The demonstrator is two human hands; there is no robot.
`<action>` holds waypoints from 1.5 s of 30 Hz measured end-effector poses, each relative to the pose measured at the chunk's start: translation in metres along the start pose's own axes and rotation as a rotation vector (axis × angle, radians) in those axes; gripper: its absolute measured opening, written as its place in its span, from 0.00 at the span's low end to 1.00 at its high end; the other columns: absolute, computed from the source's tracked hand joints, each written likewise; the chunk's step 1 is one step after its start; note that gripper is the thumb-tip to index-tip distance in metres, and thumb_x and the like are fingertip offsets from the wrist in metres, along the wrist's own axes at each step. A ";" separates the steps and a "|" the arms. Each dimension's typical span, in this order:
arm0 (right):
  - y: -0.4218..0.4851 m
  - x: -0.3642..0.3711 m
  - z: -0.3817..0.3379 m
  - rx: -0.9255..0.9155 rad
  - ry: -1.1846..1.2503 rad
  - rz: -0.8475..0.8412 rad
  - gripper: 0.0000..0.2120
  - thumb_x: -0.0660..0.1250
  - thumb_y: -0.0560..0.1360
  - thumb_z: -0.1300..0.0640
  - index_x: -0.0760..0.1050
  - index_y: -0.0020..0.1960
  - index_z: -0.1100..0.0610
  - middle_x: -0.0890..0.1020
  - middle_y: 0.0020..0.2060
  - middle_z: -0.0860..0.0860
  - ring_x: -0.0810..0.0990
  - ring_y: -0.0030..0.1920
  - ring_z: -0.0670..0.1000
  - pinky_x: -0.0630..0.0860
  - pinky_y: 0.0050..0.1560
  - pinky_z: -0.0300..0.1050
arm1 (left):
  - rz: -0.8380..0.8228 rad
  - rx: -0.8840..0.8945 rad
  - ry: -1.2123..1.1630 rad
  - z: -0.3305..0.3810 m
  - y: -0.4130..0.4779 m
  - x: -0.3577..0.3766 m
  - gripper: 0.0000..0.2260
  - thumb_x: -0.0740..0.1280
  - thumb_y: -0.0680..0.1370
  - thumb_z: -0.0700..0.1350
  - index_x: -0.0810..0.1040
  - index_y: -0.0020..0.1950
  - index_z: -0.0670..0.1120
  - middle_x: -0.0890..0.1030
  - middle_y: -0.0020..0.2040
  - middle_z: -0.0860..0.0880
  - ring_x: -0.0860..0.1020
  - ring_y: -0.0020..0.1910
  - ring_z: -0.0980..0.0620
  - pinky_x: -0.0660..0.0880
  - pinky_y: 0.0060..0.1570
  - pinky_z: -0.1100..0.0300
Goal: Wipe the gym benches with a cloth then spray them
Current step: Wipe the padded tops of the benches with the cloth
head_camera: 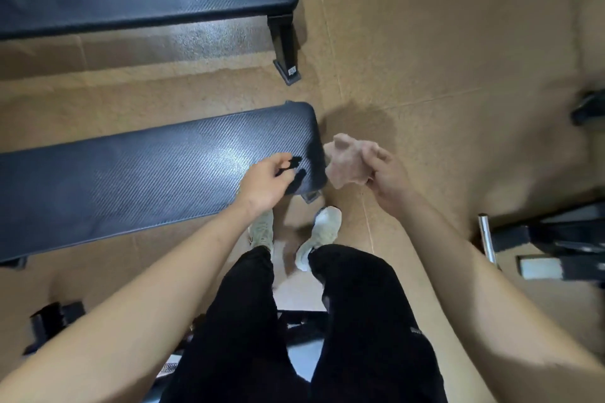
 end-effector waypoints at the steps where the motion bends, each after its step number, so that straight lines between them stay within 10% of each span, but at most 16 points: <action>1: -0.015 -0.002 -0.010 -0.030 -0.047 -0.012 0.09 0.63 0.83 0.57 0.82 0.54 0.55 0.87 0.47 0.47 0.85 0.48 0.45 0.80 0.43 0.40 | -0.006 0.053 0.010 0.019 -0.003 0.001 0.18 0.68 0.81 0.47 0.77 0.71 0.49 0.82 0.64 0.50 0.79 0.64 0.51 0.72 0.66 0.58; 9: -0.084 -0.041 -0.089 -0.235 -0.412 -0.194 0.10 0.68 0.80 0.62 0.81 0.59 0.65 0.85 0.51 0.58 0.81 0.50 0.45 0.75 0.53 0.37 | -0.208 0.509 0.237 0.159 -0.027 0.051 0.27 0.67 0.78 0.56 0.72 0.76 0.50 0.74 0.73 0.52 0.67 0.73 0.50 0.61 0.74 0.52; 15: -0.082 -0.106 -0.140 -0.256 -0.574 -0.274 0.13 0.70 0.79 0.61 0.81 0.43 0.43 0.79 0.34 0.39 0.74 0.35 0.37 0.69 0.38 0.32 | -0.294 0.422 0.193 0.235 -0.023 0.088 0.17 0.71 0.73 0.60 0.81 0.59 0.56 0.83 0.49 0.59 0.80 0.49 0.58 0.77 0.52 0.54; 21: -0.052 -0.174 -0.198 -0.363 -0.746 -0.290 0.16 0.69 0.74 0.58 0.75 0.33 0.39 0.73 0.28 0.40 0.69 0.32 0.41 0.65 0.36 0.42 | -0.225 0.342 0.062 0.311 -0.009 0.125 0.08 0.76 0.77 0.47 0.82 0.50 0.44 0.81 0.39 0.49 0.75 0.37 0.58 0.71 0.40 0.61; 29: 0.000 -0.215 -0.269 -0.453 -0.820 -0.273 0.10 0.72 0.72 0.64 0.81 0.52 0.53 0.81 0.48 0.53 0.80 0.49 0.53 0.76 0.52 0.51 | 0.036 0.338 -0.210 0.376 0.007 0.116 0.11 0.73 0.79 0.51 0.82 0.49 0.43 0.79 0.42 0.37 0.76 0.40 0.45 0.74 0.43 0.47; 34: 0.043 -0.208 -0.309 -0.504 -0.856 -0.208 0.25 0.69 0.71 0.68 0.78 0.66 0.52 0.78 0.56 0.53 0.78 0.57 0.51 0.76 0.58 0.42 | 0.280 0.274 -0.396 0.385 0.024 0.079 0.10 0.71 0.81 0.46 0.80 0.50 0.38 0.79 0.41 0.39 0.76 0.39 0.56 0.74 0.41 0.63; 45: 0.174 -0.090 -0.424 -0.417 -1.142 -0.294 0.05 0.70 0.76 0.62 0.83 0.43 0.55 0.82 0.35 0.50 0.74 0.36 0.49 0.70 0.39 0.44 | 0.655 0.026 -0.623 0.346 0.121 -0.039 0.05 0.73 0.79 0.49 0.83 0.46 0.49 0.84 0.41 0.52 0.81 0.41 0.53 0.79 0.46 0.50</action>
Point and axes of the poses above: each hand's wrist, its own y-axis towards the middle knuckle, its own x-axis out of the palm, z = x × y, the point moved 6 cm from there along y, towards the middle knuckle
